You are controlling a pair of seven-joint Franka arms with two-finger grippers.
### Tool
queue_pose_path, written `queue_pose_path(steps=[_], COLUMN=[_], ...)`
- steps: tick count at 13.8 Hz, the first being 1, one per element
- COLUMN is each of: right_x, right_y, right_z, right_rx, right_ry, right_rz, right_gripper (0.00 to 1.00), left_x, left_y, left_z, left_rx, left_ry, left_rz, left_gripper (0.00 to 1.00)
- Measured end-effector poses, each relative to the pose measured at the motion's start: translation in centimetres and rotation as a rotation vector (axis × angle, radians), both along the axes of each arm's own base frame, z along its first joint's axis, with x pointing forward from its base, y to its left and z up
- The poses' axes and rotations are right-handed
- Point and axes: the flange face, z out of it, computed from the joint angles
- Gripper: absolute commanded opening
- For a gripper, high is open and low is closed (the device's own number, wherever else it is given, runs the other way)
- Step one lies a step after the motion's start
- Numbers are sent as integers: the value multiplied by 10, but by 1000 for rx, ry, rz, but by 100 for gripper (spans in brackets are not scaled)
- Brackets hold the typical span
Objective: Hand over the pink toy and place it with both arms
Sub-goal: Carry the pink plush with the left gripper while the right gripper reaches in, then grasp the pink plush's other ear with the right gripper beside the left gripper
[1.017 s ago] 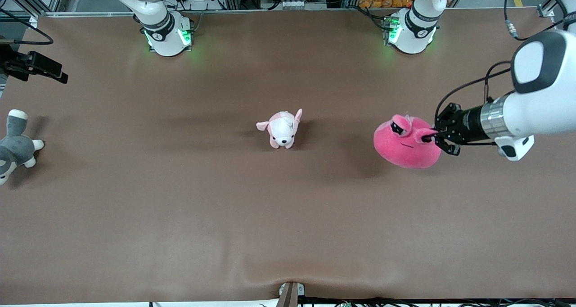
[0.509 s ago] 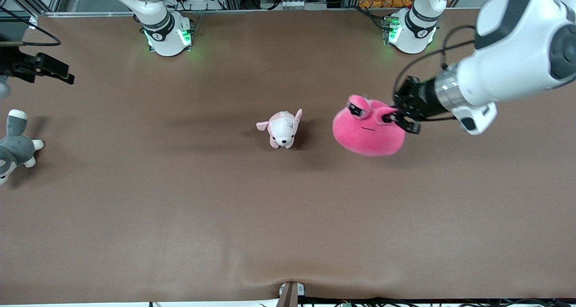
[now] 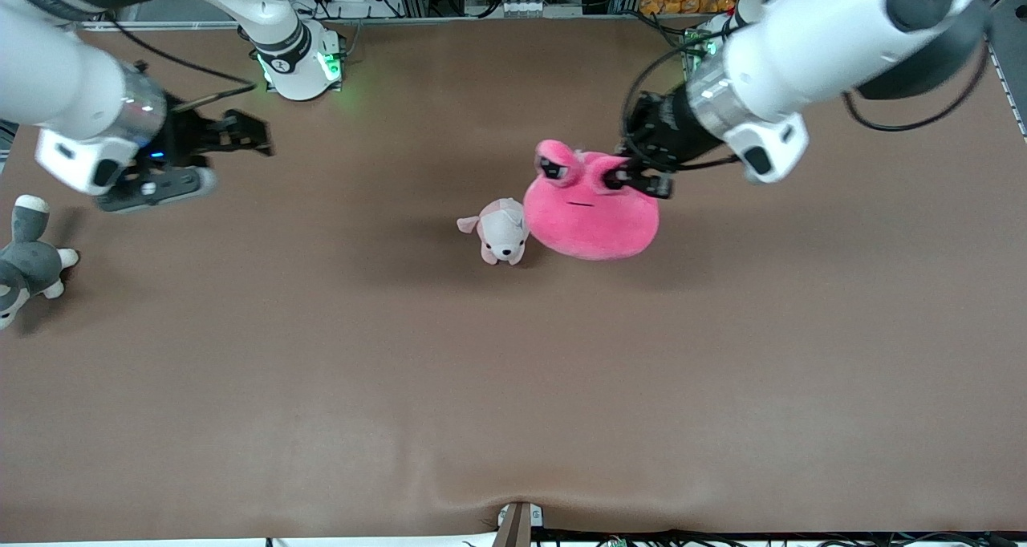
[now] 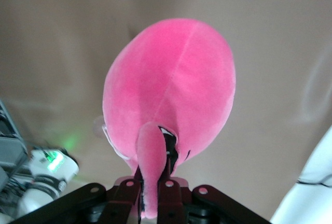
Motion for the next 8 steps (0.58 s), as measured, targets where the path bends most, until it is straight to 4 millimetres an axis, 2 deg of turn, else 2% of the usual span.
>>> queue_pose_path(steps=[3,6,8], right_x=[-5,-27,-39], right_y=[65,140,164], right_z=[16,28,30], right_rx=[139,206,218], right_ry=[-108,-221,-236], right_rz=[58,150,189], right_gripper=[100,100,100], left_x=[-19,-40,-52], left_y=[-54,-105,-123], left_z=[-6,-18,-22], left_rx=[-37,-68,-76], left_ry=[4,23,30], left_rz=[60,95,93], left_gripper=[0,0,0])
